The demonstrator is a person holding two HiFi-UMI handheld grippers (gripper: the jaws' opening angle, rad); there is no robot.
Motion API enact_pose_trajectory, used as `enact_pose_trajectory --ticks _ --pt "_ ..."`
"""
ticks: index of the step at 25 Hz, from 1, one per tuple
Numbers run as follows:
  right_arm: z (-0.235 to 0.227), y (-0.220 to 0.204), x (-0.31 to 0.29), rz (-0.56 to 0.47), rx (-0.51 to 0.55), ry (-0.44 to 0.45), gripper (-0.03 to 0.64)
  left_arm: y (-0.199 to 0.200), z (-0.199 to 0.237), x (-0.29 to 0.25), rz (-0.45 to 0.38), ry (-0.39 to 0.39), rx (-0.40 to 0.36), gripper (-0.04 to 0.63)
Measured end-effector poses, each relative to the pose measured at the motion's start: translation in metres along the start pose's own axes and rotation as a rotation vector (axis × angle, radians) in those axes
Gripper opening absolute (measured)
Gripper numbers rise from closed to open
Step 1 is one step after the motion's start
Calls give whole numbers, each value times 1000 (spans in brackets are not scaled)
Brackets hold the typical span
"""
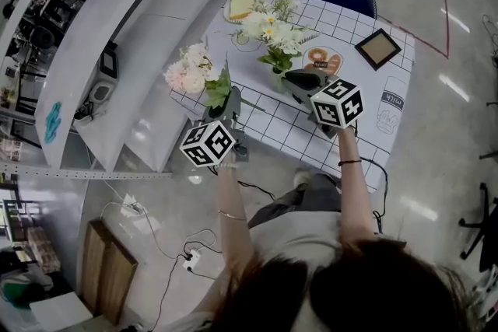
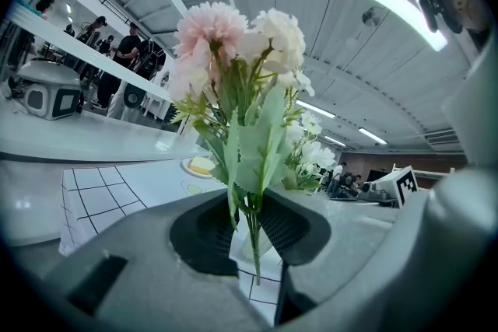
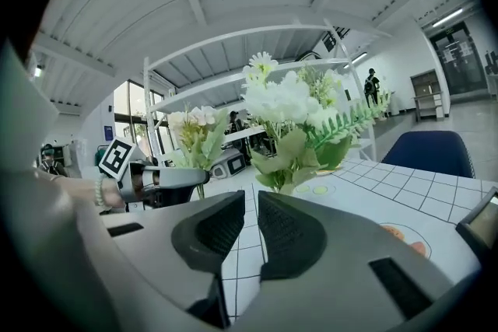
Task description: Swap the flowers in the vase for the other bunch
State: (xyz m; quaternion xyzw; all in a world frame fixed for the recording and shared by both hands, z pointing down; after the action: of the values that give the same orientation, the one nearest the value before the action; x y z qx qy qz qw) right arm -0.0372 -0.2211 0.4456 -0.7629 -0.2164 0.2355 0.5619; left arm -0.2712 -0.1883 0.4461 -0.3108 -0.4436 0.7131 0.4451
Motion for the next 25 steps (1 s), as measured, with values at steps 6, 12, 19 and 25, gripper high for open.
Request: enact_pose_trajectory --ticks 6,12,19,25 --pt "10 16 5 -65 -16 50 38 1 -6 0 4 -26 -7 77" --pt "17 24 9 -107 -26 93 27 6 -9 3 -2 -34 -21 77" --pt "26 32 12 -130 -14 137 18 10 -15 6 1 -55 -42 77" --pt "28 37 16 -153 -6 149 11 12 -16 6 -11 -58 -45 77"
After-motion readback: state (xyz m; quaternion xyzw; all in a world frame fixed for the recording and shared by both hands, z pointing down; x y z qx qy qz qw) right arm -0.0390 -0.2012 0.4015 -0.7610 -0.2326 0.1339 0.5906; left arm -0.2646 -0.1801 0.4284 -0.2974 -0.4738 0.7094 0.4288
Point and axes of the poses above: the fingertips, and each gripper's own axes: x backward along the fingers, z to its left, y out of its top, the point moved 8 cm from there along x, backward along the fingers, and after that the axes turned 8 degrees about -z, right-handed, at the moved point
